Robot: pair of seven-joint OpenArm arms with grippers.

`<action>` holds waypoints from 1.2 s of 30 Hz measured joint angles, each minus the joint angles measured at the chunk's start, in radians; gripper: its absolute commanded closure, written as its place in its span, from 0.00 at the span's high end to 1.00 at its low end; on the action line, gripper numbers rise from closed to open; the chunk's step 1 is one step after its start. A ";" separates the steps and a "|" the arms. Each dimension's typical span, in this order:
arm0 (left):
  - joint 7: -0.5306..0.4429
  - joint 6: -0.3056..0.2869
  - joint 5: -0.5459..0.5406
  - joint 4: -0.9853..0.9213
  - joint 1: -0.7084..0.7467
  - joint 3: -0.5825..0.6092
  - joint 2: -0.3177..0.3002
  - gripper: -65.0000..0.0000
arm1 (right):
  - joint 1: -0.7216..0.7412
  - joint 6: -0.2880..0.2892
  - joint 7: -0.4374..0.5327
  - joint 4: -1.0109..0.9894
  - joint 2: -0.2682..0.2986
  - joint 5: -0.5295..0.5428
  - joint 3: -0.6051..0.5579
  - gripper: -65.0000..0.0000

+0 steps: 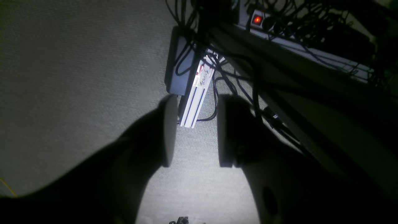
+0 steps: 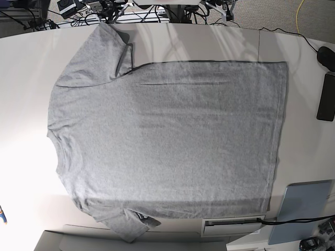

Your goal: Fold the T-shirt properly

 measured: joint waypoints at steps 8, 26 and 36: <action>0.058 -0.003 0.000 0.030 0.011 0.000 0.003 0.36 | 0.000 0.002 -0.027 0.000 0.024 0.000 0.000 0.32; 0.182 -0.276 -0.129 0.543 0.347 0.003 0.006 0.36 | -0.224 0.148 -0.132 0.298 0.105 0.004 0.000 0.32; 0.290 -0.291 -0.274 1.058 0.650 0.006 0.006 0.36 | -0.637 0.179 -0.197 0.888 0.232 0.246 -0.002 0.32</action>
